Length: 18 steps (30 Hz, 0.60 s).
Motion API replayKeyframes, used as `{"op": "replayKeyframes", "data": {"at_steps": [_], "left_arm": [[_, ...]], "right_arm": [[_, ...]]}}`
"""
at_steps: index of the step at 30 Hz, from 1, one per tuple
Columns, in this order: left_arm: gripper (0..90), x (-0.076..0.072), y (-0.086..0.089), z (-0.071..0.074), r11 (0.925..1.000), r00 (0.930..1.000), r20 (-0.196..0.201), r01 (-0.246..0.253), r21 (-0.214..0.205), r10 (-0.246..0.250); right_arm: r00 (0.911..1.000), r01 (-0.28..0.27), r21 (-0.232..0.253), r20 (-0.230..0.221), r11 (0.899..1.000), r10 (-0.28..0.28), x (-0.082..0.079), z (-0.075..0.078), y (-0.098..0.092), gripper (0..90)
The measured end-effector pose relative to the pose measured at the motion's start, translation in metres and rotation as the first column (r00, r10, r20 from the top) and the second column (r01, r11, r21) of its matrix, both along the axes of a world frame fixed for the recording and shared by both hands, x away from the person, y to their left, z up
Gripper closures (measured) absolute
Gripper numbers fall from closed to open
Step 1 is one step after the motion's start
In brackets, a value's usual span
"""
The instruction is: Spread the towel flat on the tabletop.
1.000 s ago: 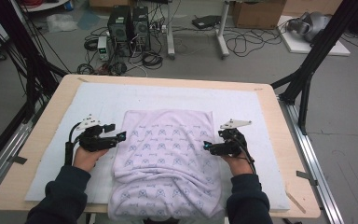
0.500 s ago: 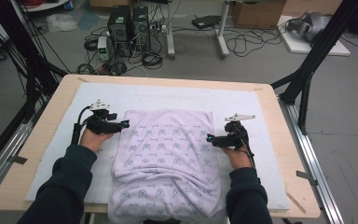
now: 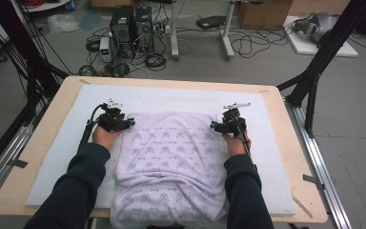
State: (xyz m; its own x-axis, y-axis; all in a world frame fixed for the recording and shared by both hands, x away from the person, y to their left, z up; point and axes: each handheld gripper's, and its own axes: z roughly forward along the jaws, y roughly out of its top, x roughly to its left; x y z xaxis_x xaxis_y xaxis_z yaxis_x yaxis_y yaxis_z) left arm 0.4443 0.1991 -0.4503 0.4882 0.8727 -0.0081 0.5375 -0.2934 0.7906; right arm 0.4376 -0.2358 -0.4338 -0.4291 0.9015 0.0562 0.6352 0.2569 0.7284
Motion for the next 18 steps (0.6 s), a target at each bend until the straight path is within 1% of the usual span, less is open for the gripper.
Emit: {"op": "replayKeyframes", "data": {"at_steps": [2,3,4,5,6,7,8,9,10,11,13,14,15,16,17,18], "left_arm": [[73.5,-0.002,-0.007,0.0,0.9992,0.9993,0.016,0.035,0.018,-0.035],[83.0,-0.003,-0.011,0.0,0.9987,0.9988,0.028,0.038,0.035,-0.039],[85.4,-0.003,-0.011,0.0,0.9993,0.9996,0.019,0.021,0.032,-0.022],[86.2,-0.001,-0.01,0.001,1.0,1.0,-0.006,0.005,-0.002,-0.005],[86.7,0.002,-0.007,0.002,0.9998,0.9996,-0.029,0.001,-0.022,-0.002],[87.0,0.006,-0.006,0.004,0.9998,0.9991,-0.042,-0.011,-0.019,0.01],[87.3,0.01,-0.006,0.006,0.9995,0.9985,-0.048,-0.026,0.015,0.027],[87.4,0.016,-0.004,0.009,0.9988,0.9978,-0.047,-0.045,0.02,0.046],[87.5,0.021,-0.002,0.012,0.9983,0.997,-0.051,-0.057,0.01,0.057],[87.5,0.028,0.0,0.016,0.9969,0.9958,-0.048,-0.078,-0.01,0.077],[87.4,0.038,-0.001,0.022,0.995,0.9949,-0.013,-0.1,-0.002,0.1],[87.4,0.042,-0.002,0.024,0.9944,0.9944,0.004,-0.106,0.003,0.106],[87.4,0.045,-0.003,0.025,0.9942,0.9936,0.033,-0.108,0.004,0.107],[87.2,0.047,-0.004,0.023,0.9927,0.9914,0.053,-0.12,-0.014,0.12],[86.9,0.048,-0.005,0.021,0.9912,0.99,0.051,-0.13,-0.025,0.131],[85.2,0.049,-0.007,0.018,0.99,0.9895,0.036,-0.139,-0.026,0.14]], "right_arm": [[1.0,0.006,-0.009,0.005,1.0,-0.006,0.003,-0.004,0.003,53.1],[1.0,0.0,-0.015,0.001,1.0,0.0,0.004,-0.006,0.004,55.5],[0.9999,-0.009,-0.022,-0.008,1.0,0.009,0.007,-0.01,0.005,57.3],[0.9999,-0.013,-0.017,-0.006,1.0,0.012,0.007,-0.011,0.004,63.1],[0.9998,-0.021,0.001,-0.005,1.0,0.021,0.008,-0.012,0.003,77.1],[0.9984,-0.054,0.032,-0.013,0.998,0.055,0.01,-0.012,0.001,86.8],[0.9978,-0.058,0.037,-0.031,0.998,0.06,0.013,-0.011,0.001,87.3],[0.9974,-0.061,0.025,-0.038,0.998,0.061,0.016,-0.01,0.002,87.6],[0.9977,-0.06,-0.013,-0.032,0.998,0.059,0.02,-0.007,0.004,87.7],[0.9985,-0.053,-0.041,-0.018,0.998,0.052,0.022,-0.005,0.005,87.8],[0.9995,-0.016,-0.033,0.025,0.999,0.017,0.032,0.001,0.005,87.7],[0.9987,0.0,-0.038,0.051,0.999,0.002,0.034,0.004,0.006,87.7],[0.9939,0.019,-0.039,0.109,0.999,-0.014,0.035,0.007,0.007,87.7],[0.989,0.04,-0.034,0.144,0.999,-0.035,0.035,0.009,0.007,87.6],[0.9872,0.057,-0.026,0.151,0.998,-0.053,0.036,0.009,0.007,87.2],[0.9898,0.069,-0.015,0.126,0.997,-0.067,0.038,0.006,0.006,86.0]]}}
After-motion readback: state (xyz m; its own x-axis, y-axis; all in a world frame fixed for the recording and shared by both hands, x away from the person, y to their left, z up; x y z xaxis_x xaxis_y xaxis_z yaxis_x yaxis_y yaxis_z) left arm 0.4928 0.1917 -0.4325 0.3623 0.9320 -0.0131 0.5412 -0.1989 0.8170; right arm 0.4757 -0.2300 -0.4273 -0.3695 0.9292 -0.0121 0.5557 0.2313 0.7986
